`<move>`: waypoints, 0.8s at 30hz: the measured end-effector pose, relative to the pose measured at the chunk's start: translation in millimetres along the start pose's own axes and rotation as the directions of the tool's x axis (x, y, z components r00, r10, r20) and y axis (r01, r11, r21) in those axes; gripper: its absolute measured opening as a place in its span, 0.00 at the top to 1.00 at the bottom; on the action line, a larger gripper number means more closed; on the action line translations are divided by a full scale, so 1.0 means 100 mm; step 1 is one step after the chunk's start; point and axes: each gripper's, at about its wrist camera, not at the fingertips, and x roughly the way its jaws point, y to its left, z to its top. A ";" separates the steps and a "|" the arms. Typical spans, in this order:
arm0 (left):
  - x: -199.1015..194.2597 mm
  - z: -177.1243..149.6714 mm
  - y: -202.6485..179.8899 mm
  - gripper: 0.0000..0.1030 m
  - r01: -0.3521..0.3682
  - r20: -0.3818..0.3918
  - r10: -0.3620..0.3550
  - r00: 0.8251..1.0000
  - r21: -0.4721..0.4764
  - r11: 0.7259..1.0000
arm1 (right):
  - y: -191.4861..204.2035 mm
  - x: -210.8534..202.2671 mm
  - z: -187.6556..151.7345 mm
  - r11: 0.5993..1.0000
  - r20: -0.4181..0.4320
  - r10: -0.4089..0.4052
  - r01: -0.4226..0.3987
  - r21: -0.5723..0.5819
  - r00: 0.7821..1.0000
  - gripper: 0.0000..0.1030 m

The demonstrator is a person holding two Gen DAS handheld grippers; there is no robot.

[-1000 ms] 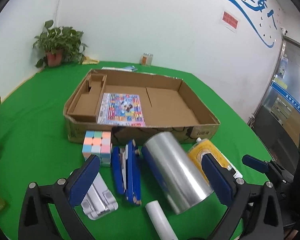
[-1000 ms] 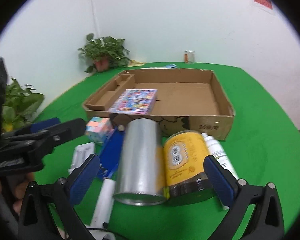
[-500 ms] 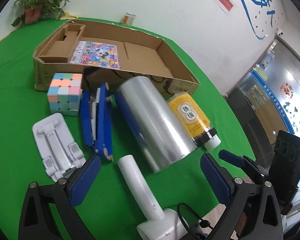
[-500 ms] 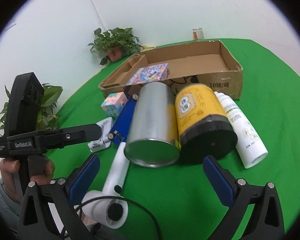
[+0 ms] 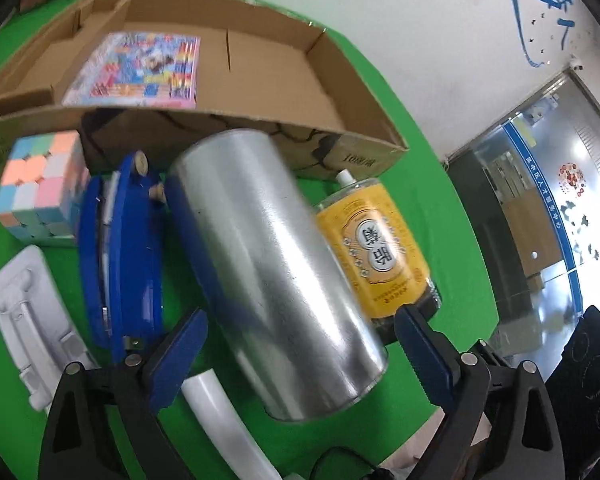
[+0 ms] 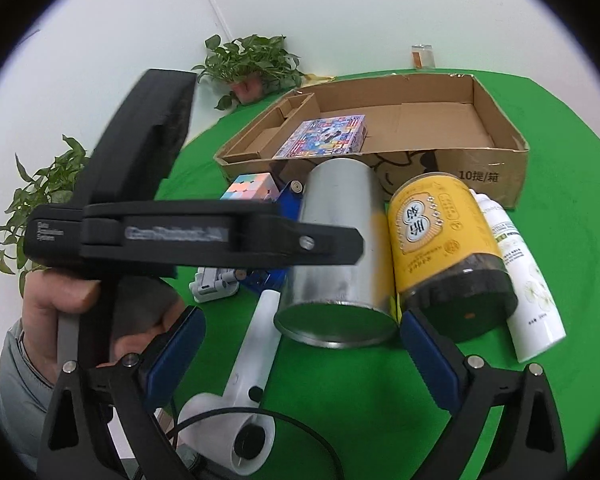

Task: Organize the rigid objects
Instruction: 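Close both grippers around the silver cylinder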

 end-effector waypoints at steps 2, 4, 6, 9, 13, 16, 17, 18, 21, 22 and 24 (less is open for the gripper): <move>0.10 0.04 0.06 0.11 0.002 -0.031 -0.002 1.000 -0.023 1.000 | -0.01 0.09 0.03 1.000 -0.018 0.019 -0.019 0.011 1.000 0.06; 0.15 0.06 0.07 0.11 -0.006 -0.037 0.005 0.999 -0.019 1.000 | -0.03 0.19 0.04 1.000 -0.046 -0.006 0.006 0.014 0.999 0.09; 0.17 0.09 0.06 0.11 -0.010 -0.053 0.009 0.999 -0.015 1.000 | -0.08 0.27 0.05 0.999 -0.084 -0.030 0.033 0.039 0.996 0.12; 0.20 0.15 0.07 0.11 -0.004 -0.072 0.004 0.997 -0.010 1.000 | -0.15 0.37 0.05 0.996 -0.131 -0.044 0.054 0.072 0.990 0.14; 0.26 0.24 0.06 0.11 -0.009 -0.084 0.009 0.996 0.001 1.000 | -0.23 0.47 0.06 0.993 -0.166 -0.046 0.064 0.104 0.985 0.16; 0.28 0.28 0.03 0.12 -0.011 -0.084 0.012 0.996 0.013 1.000 | -0.23 0.48 0.09 0.991 -0.169 -0.057 0.076 0.108 0.984 0.16; 0.29 0.30 0.02 0.13 -0.011 -0.084 0.013 0.996 0.017 1.000 | -0.23 0.48 0.09 0.991 -0.169 -0.059 0.078 0.110 0.984 0.17; 0.31 0.32 0.02 0.13 -0.008 -0.088 0.010 0.996 0.017 1.000 | -0.24 0.48 0.10 0.990 -0.169 -0.062 0.082 0.112 0.984 0.17; 0.33 0.34 -0.01 0.13 0.011 -0.106 -0.008 0.994 0.022 1.000 | -0.22 0.44 0.08 0.989 -0.181 -0.082 0.103 0.108 0.980 0.17; 0.33 0.32 -0.02 0.13 0.023 -0.120 -0.020 0.993 0.024 0.999 | -0.21 0.44 0.07 0.989 -0.187 -0.087 0.108 0.105 0.979 0.17; 0.37 0.26 -0.05 0.14 0.043 -0.143 -0.038 0.989 0.035 0.998 | -0.20 0.37 0.01 0.989 -0.203 -0.088 0.111 0.102 0.975 0.17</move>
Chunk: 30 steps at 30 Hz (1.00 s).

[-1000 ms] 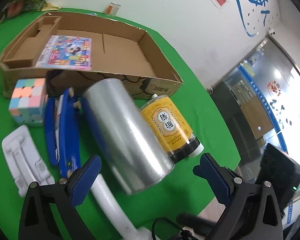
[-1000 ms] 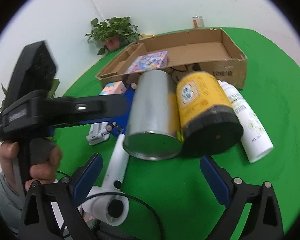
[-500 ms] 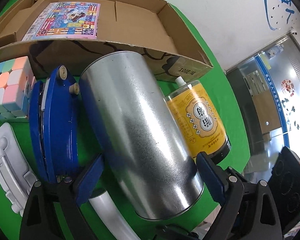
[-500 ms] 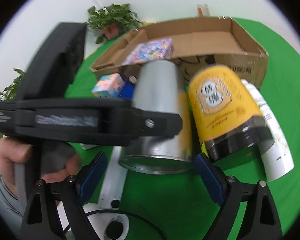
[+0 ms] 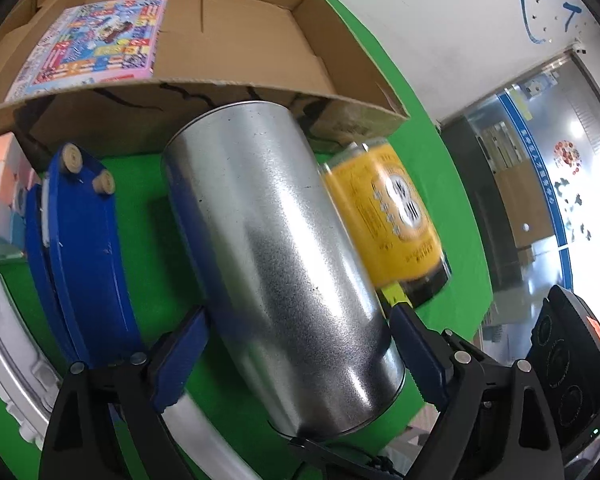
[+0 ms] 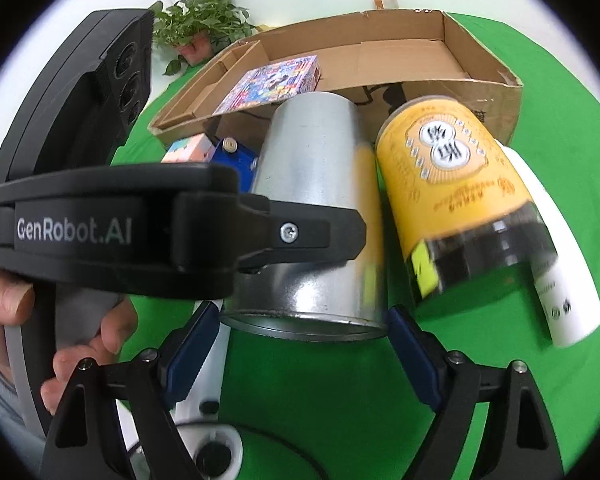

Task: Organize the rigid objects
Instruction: 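Close both grippers around the silver cylinder, then carry the cylinder into the large box beside the board-game box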

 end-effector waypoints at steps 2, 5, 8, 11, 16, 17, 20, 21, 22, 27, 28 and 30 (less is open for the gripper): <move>0.00 0.00 0.00 0.16 0.021 -0.014 -0.021 1.000 0.006 1.000 | -0.05 -0.04 -0.06 0.999 -0.016 0.032 -0.031 0.025 0.999 0.17; -0.04 0.08 0.06 0.17 0.069 -0.024 -0.069 0.997 -0.016 0.998 | -0.12 -0.08 -0.08 0.996 -0.039 0.076 -0.074 0.049 0.996 0.17; -0.12 0.19 0.20 0.17 0.070 -0.010 -0.071 0.997 -0.058 0.996 | -0.15 -0.14 -0.03 0.994 -0.029 0.089 -0.087 0.063 0.996 0.16; -0.14 0.32 0.25 0.17 0.053 -0.018 -0.054 0.998 -0.061 0.997 | -0.22 -0.15 0.05 0.988 -0.032 0.116 -0.112 0.106 0.993 0.16; -0.07 0.43 0.08 0.20 0.012 -0.059 -0.012 0.998 -0.004 1.000 | -0.27 0.04 0.16 0.982 -0.080 0.116 -0.102 0.158 0.990 0.16; -0.06 0.44 0.06 0.20 0.009 -0.055 -0.009 0.998 -0.002 1.000 | -0.27 0.10 0.15 0.980 -0.099 0.122 -0.104 0.170 0.988 0.17; -0.07 0.49 0.02 0.20 0.007 -0.054 -0.007 0.999 -0.006 1.000 | -0.26 0.15 0.15 0.981 -0.103 0.108 -0.089 0.171 0.989 0.17; -0.06 0.48 0.01 0.20 0.005 -0.051 -0.005 0.999 -0.006 1.000 | -0.25 0.16 0.15 0.983 -0.102 0.095 -0.078 0.165 0.990 0.17; -0.06 0.49 0.00 0.20 0.001 -0.046 -0.001 0.999 -0.006 1.000 | -0.23 0.16 0.15 0.985 -0.101 0.084 -0.067 0.157 0.991 0.17; -0.15 0.44 0.01 0.21 0.011 -0.027 -0.011 1.000 -0.012 1.000 | -0.16 0.20 0.18 0.989 -0.105 0.061 -0.046 0.139 0.993 0.17; -0.18 0.43 0.00 0.21 0.014 -0.023 -0.014 1.000 -0.011 1.000 | -0.15 0.23 0.20 0.989 -0.104 0.057 -0.042 0.139 0.993 0.17; -0.32 0.25 -0.04 0.22 0.013 -0.002 -0.013 1.000 -0.001 1.000 | -0.13 0.20 0.18 0.990 -0.091 0.050 -0.038 0.134 0.995 0.17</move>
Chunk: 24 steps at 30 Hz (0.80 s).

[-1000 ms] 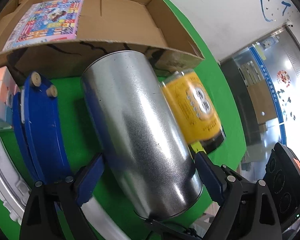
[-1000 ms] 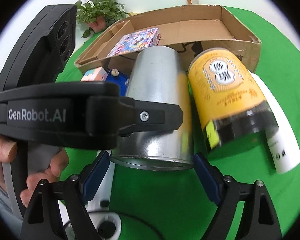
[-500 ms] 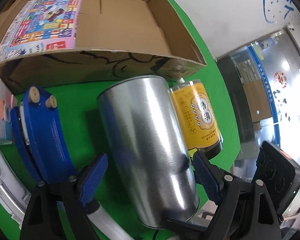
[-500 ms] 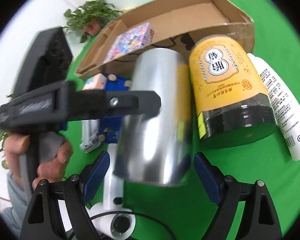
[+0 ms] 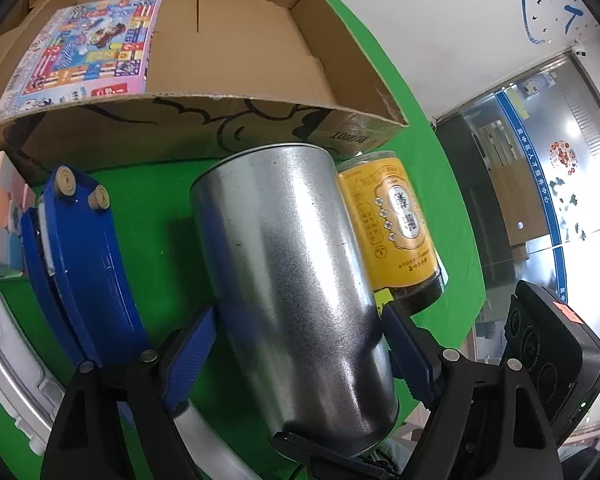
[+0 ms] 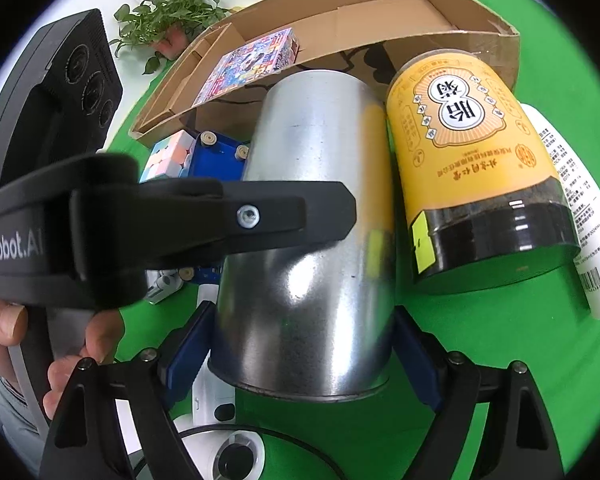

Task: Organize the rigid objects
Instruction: 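Carry the cylinder into the large box beside the board-game box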

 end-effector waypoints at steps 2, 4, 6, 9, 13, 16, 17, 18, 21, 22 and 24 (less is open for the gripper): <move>-0.12 -0.06 0.05 0.22 -0.003 0.032 0.002 0.999 0.018 1.000 | 0.02 -0.07 -0.02 1.000 0.017 0.002 -0.001 -0.013 1.000 0.17; -0.29 -0.09 -0.01 0.22 -0.011 0.069 0.009 0.998 0.030 1.000 | 0.08 -0.17 -0.03 0.999 0.046 0.005 -0.004 -0.033 0.999 0.17; -0.49 -0.09 -0.11 0.22 -0.022 0.116 0.016 0.993 0.050 0.999 | 0.16 -0.29 -0.01 0.999 0.080 0.010 -0.006 -0.053 0.997 0.17; -0.77 -0.02 -0.31 0.22 -0.038 0.185 0.021 0.983 0.090 0.995 | 0.25 -0.50 0.06 0.997 0.144 0.017 -0.006 -0.080 0.989 0.17; -1.19 0.17 -0.57 0.22 -0.055 0.270 0.012 0.963 0.151 0.987 | 0.37 -0.82 0.25 0.992 0.233 0.018 0.011 -0.123 0.972 0.17; -1.45 0.43 -0.80 0.22 -0.073 0.313 0.012 0.950 0.183 0.980 | 0.44 -1.01 0.46 0.988 0.283 0.014 0.030 -0.153 0.959 0.17; -1.54 0.50 -0.82 0.23 -0.080 0.320 0.013 0.947 0.196 0.977 | 0.48 -1.08 0.56 0.986 0.299 0.014 0.037 -0.163 0.954 0.17; -1.63 0.60 -0.89 0.23 -0.092 0.330 0.018 0.944 0.211 0.973 | 0.52 -1.10 0.66 0.985 0.306 0.013 0.040 -0.166 0.952 0.17; -1.85 0.88 -1.04 0.23 -0.107 0.346 0.023 0.938 0.226 0.968 | 0.59 -1.17 0.99 0.985 0.310 0.018 0.037 -0.169 0.951 0.17; -1.92 0.97 -1.10 0.23 -0.109 0.353 0.024 0.935 0.223 0.969 | 0.58 -1.18 1.10 0.985 0.308 0.022 0.032 -0.170 0.951 0.17; -2.04 1.19 -1.11 0.23 -0.119 0.361 0.034 0.932 0.215 0.969 | 0.62 -1.20 1.35 0.983 0.289 0.024 0.030 -0.181 0.957 0.17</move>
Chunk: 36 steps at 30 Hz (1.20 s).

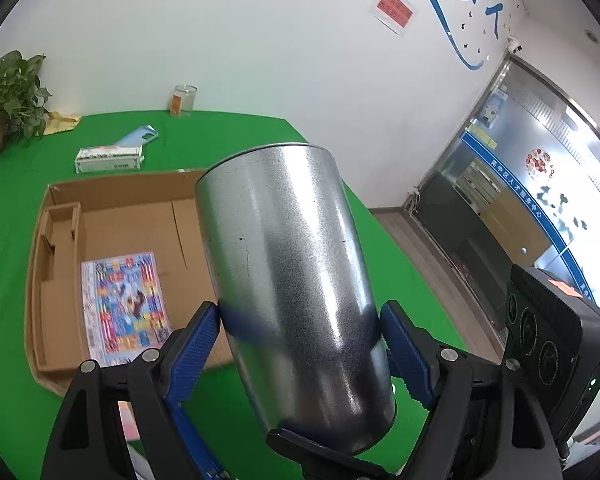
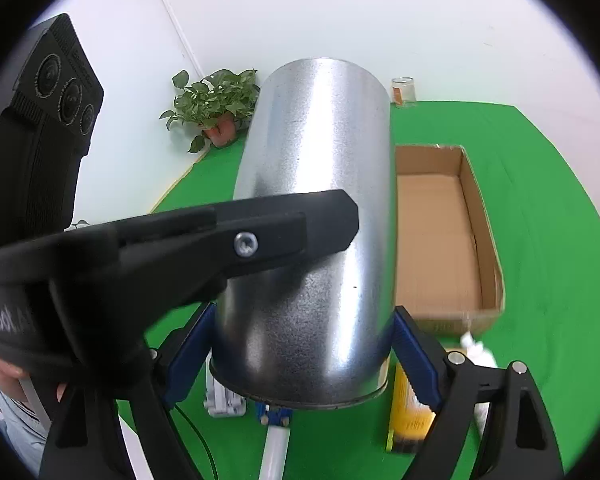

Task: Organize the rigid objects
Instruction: 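Carry the cylinder into the large box beside the board-game box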

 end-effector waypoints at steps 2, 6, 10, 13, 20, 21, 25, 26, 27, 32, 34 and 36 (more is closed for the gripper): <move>-0.01 0.17 0.05 0.23 -0.009 0.003 0.009 1.000 -0.010 1.000 | 0.00 0.07 0.17 1.000 -0.021 0.006 -0.007 -0.012 1.000 0.17; -0.01 0.39 0.21 0.23 -0.018 0.002 0.018 1.000 -0.038 0.999 | 0.01 0.29 0.47 0.999 -0.067 0.013 -0.015 -0.030 0.998 0.17; 0.14 0.46 0.44 0.23 -0.028 -0.018 0.027 0.999 -0.059 0.998 | -0.03 0.53 0.56 0.999 -0.107 0.022 -0.025 -0.031 0.994 0.17; 0.38 0.43 0.67 0.23 -0.028 -0.047 0.024 0.999 -0.088 0.996 | -0.07 0.76 0.59 0.999 -0.147 0.031 -0.033 -0.013 0.989 0.17; 1.07 0.25 1.10 0.23 0.001 -0.129 -0.019 0.991 -0.135 0.991 | -0.29 1.11 0.44 0.999 -0.227 0.028 -0.018 0.047 0.974 0.17; 1.17 0.21 1.15 0.23 0.005 -0.138 -0.025 0.990 -0.139 0.990 | -0.35 1.19 0.41 0.998 -0.240 0.024 -0.011 0.055 0.971 0.17; 1.56 0.09 1.33 0.23 0.015 -0.182 -0.045 0.982 -0.165 0.986 | -0.45 1.39 0.35 0.996 -0.279 0.023 0.002 0.088 0.960 0.17; 1.65 0.06 1.37 0.23 0.014 -0.196 -0.048 0.979 -0.171 0.985 | -0.49 1.47 0.32 0.995 -0.293 0.026 0.004 0.101 0.956 0.17; 1.72 0.03 1.41 0.23 0.012 -0.208 -0.049 0.977 -0.174 0.985 | -0.55 1.52 0.33 0.994 -0.302 0.029 0.004 0.109 0.953 0.17; 2.13 -0.16 1.64 0.23 0.000 -0.281 -0.061 0.958 -0.210 0.978 | -0.64 1.68 0.20 0.988 -0.365 0.051 0.007 0.156 0.929 0.17; 2.22 -0.22 1.70 0.23 0.003 -0.304 -0.075 0.950 -0.231 0.973 | -0.66 1.80 0.14 0.988 -0.394 0.046 0.015 0.152 0.918 0.17; 2.30 -0.28 1.74 0.23 0.006 -0.323 -0.087 0.942 -0.243 0.970 | -0.65 1.88 0.11 0.988 -0.423 0.045 0.021 0.150 0.905 0.17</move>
